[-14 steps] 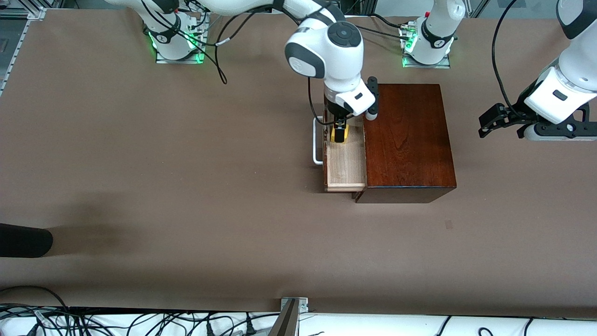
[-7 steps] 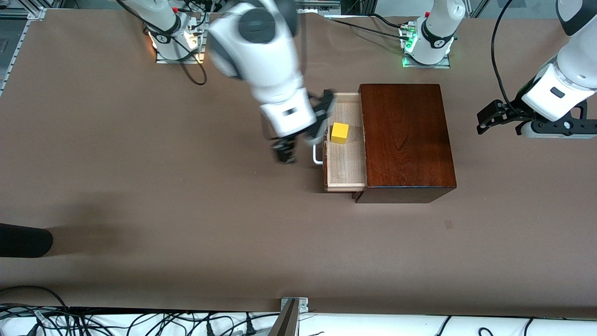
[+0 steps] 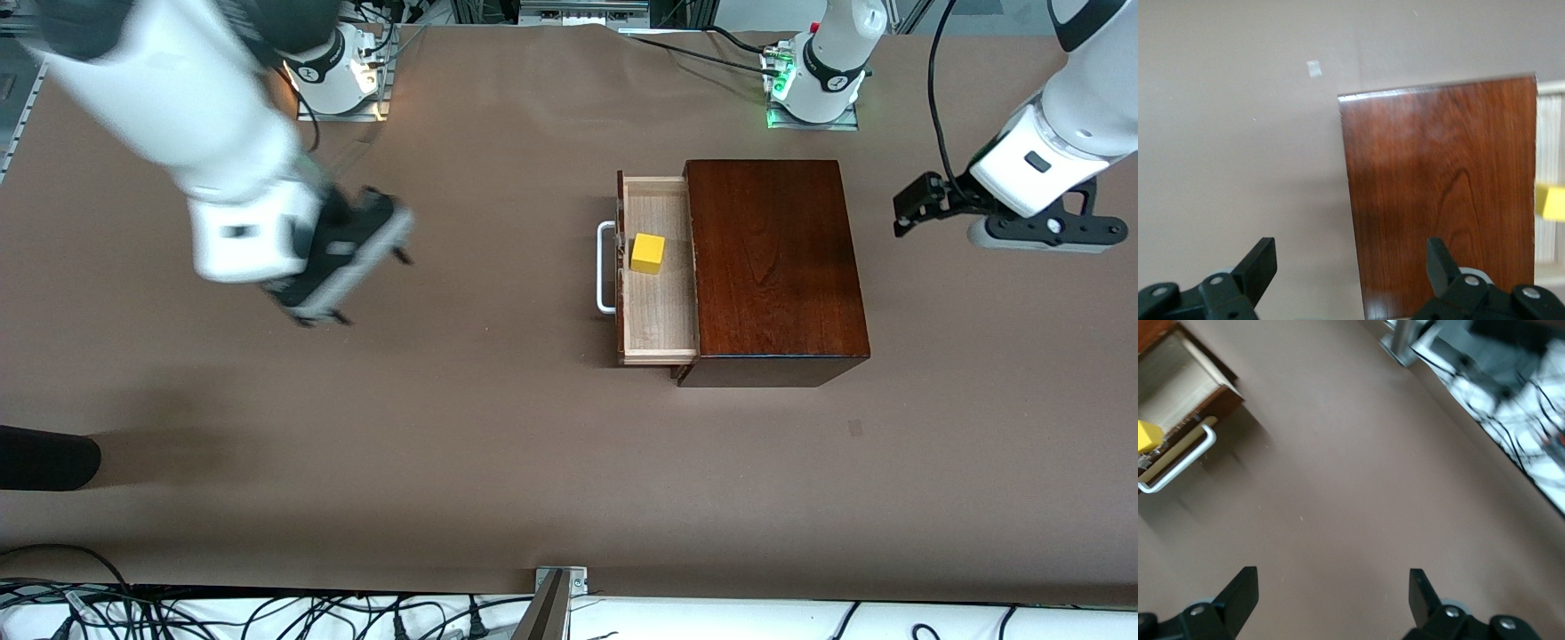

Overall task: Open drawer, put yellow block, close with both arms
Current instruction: 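Open the right gripper and withdraw it while the left gripper approaches, then lower the left gripper to the drawer front beside the handle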

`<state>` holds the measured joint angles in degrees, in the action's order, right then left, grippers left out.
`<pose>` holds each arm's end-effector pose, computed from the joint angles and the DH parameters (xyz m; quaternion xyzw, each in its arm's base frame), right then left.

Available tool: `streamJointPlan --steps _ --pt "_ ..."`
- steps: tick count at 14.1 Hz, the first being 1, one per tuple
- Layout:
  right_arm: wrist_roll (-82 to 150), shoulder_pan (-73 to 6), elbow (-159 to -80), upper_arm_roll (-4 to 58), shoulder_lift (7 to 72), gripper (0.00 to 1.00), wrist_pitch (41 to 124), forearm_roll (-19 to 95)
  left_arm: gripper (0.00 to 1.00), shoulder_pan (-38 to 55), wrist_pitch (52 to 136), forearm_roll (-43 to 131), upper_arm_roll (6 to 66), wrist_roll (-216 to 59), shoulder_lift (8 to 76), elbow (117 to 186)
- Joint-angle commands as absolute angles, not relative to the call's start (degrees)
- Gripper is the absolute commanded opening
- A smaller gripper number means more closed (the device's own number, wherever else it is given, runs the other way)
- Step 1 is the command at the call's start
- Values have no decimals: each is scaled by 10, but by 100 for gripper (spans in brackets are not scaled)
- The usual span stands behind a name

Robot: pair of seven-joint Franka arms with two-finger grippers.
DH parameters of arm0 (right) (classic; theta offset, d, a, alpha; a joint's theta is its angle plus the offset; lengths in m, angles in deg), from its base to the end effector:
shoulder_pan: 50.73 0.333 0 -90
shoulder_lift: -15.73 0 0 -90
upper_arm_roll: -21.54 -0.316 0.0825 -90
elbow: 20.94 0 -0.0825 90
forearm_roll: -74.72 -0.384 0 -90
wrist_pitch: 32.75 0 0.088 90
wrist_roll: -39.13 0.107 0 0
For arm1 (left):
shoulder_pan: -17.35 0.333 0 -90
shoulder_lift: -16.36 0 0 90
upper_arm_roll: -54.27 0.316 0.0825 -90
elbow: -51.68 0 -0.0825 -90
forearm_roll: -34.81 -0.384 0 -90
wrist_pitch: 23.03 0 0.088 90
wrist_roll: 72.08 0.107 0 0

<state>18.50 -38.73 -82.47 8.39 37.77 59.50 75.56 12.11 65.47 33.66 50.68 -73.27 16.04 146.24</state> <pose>0.6202 0.2492 0.6324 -0.9222 -0.3766 -0.0790 0.0378 0.5405 -0.0818 0.5881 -0.9965 0.0668 0.0490 0.0145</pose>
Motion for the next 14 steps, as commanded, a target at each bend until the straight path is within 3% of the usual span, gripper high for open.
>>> streamJointPlan --steps 1,5,8,11,14 --pt "235 -429 -980 90 251 100 603 734 100 121 618 351 474 -632 169 1441" --pt "240 -432 -1099 165 166 100 622 733 100 115 608 392 394 -534 221 1438" --pt "258 -432 -1138 190 143 100 621 733 100 114 619 396 313 -521 303 1379" --pt "319 -432 -1139 209 136 100 615 743 100 111 698 387 249 -487 393 1329" --pt "269 -432 -1135 239 140 100 615 743 100 71 811 385 238 -438 441 1329"
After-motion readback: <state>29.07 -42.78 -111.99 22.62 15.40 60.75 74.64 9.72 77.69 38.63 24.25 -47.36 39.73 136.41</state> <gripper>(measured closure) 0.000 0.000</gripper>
